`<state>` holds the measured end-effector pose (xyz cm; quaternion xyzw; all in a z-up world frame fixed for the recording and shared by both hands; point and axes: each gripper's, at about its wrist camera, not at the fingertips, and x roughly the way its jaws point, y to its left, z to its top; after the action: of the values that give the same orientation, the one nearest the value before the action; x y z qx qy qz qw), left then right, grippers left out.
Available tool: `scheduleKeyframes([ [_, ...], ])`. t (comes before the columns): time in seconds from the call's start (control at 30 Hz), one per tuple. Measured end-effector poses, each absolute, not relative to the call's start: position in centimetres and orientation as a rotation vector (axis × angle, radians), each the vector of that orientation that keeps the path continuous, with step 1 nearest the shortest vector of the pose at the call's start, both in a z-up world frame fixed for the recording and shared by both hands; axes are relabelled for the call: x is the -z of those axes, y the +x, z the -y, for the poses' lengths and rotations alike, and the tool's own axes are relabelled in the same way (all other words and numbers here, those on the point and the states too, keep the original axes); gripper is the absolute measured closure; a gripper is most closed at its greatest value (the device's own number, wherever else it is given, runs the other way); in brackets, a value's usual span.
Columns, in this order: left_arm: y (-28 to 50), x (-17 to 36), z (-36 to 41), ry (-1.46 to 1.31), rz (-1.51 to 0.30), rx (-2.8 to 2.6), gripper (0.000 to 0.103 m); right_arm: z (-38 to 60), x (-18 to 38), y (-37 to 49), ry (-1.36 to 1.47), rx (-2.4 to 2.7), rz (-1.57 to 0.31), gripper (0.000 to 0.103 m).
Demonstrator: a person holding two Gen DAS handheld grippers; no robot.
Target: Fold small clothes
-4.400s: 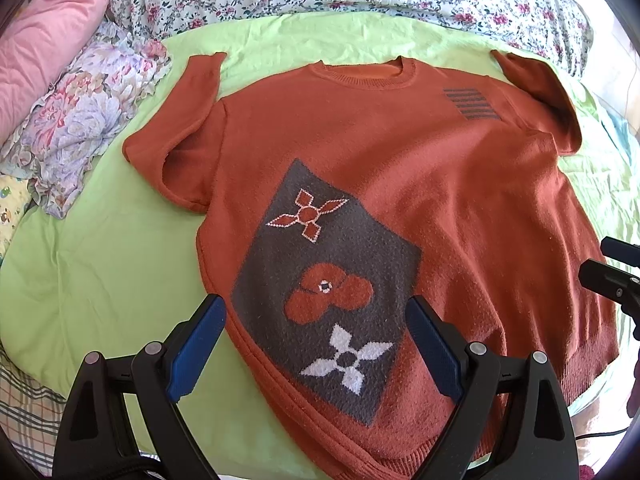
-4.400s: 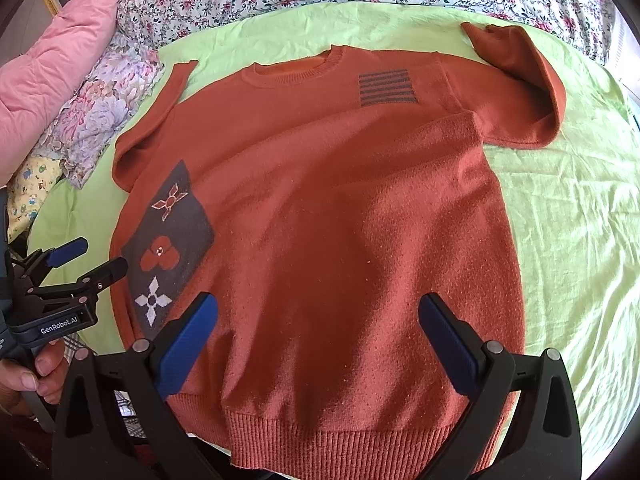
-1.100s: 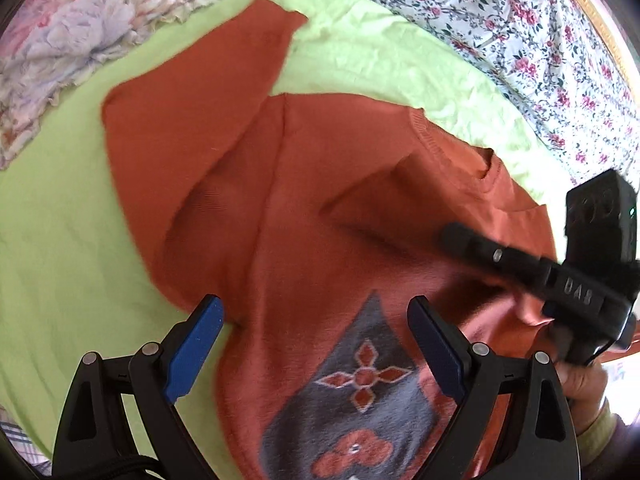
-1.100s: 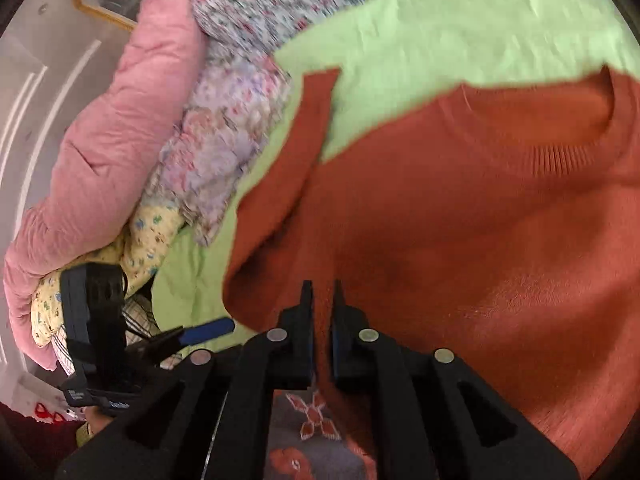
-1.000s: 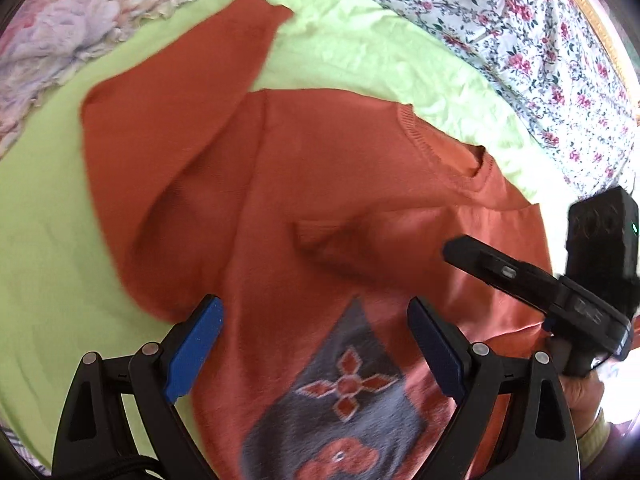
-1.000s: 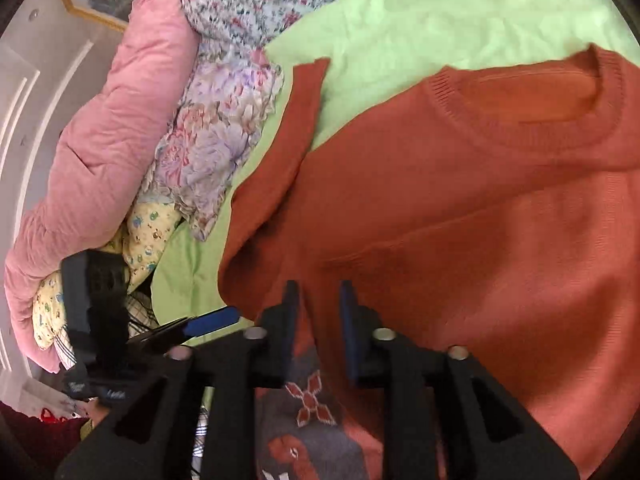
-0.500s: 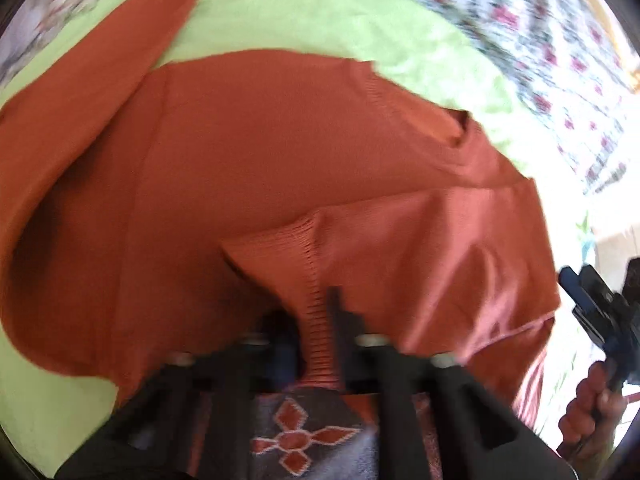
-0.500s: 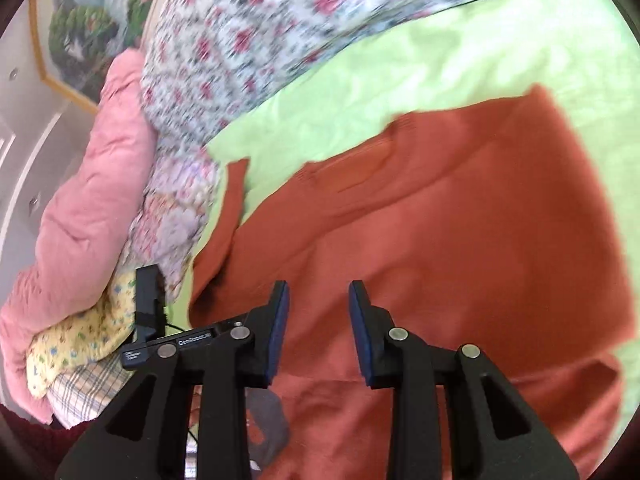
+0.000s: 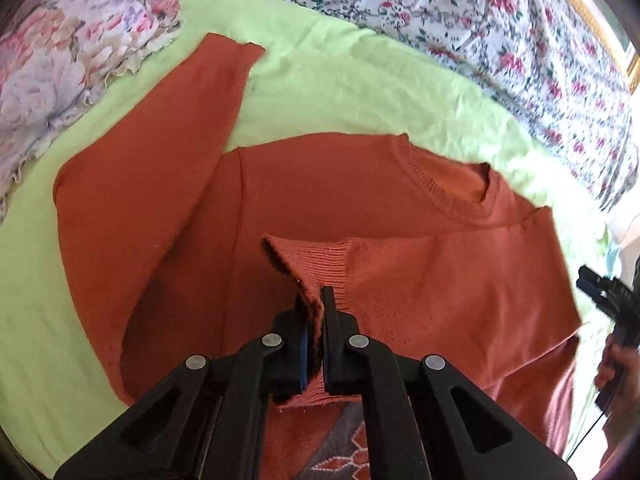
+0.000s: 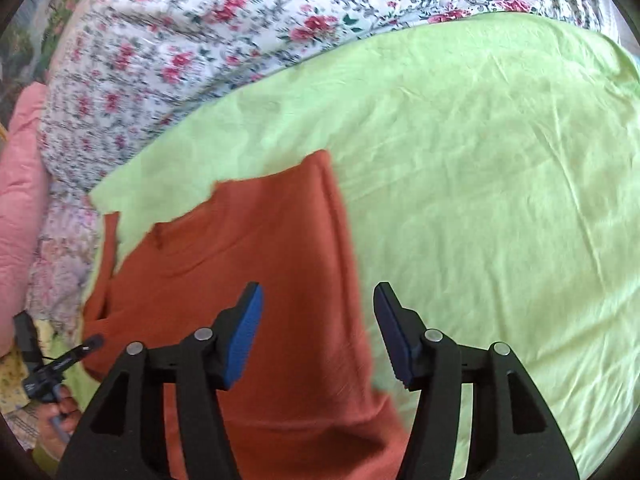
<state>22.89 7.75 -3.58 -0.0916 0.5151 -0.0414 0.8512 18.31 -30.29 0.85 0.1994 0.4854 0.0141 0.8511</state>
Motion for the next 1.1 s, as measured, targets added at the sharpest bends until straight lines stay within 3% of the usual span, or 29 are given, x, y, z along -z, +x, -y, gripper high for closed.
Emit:
scheduleKeyframes([
  [0.2, 23.0, 4.2, -7.8, -0.178, -1.089, 0.075, 0.1, 29.5, 2.2, 21.3, 0.37, -0.05, -1.125, 0.044],
  [0.27, 22.9, 4.3, -7.3, -0.158, -1.096, 0.087, 0.1, 28.8, 3.2, 21.8, 0.33, -0.067, -1.169, 0.088],
  [0.3, 22.9, 4.0, -7.1, -0.151, -1.083, 0.099, 0.1, 28.8, 3.2, 22.0, 0.316, -0.068, -1.178, 0.091],
  [0.43, 23.2, 3.7, -6.4, -0.137, -1.038, 0.114, 0.1, 30.1, 1.2, 21.7, 0.317, -0.027, -1.098, 0.092],
  [0.53, 23.7, 5.7, -6.9, -0.122, -1.089, 0.086, 0.098, 30.3, 2.6, 21.9, 0.319, -0.022, -1.138, 0.092],
  [0.6, 23.5, 5.8, -7.2, -0.125, -1.105, 0.08, 0.091, 30.3, 2.9, 21.8, 0.331, -0.018, -1.146, 0.091],
  [0.73, 22.2, 4.8, -9.1, -0.147, -1.095, 0.064, 0.087, 30.6, 0.9, 20.8, 0.344, 0.022, -1.108, 0.075],
  [0.87, 21.0, 3.2, -10.7, -0.17, -1.071, 0.044, 0.086, 29.5, -1.8, 19.1, 0.353, -0.029, -1.052, 0.072],
  [0.93, 20.7, 2.5, -11.2, -0.176, -1.059, 0.038, 0.081, 28.2, -2.8, 18.0, 0.353, -0.069, -1.034, 0.069],
  [1.1, 21.9, 1.4, -12.0, -0.182, -1.049, -0.006, 0.045, 24.4, -2.5, 16.0, 0.367, -0.173, -1.065, 0.058],
])
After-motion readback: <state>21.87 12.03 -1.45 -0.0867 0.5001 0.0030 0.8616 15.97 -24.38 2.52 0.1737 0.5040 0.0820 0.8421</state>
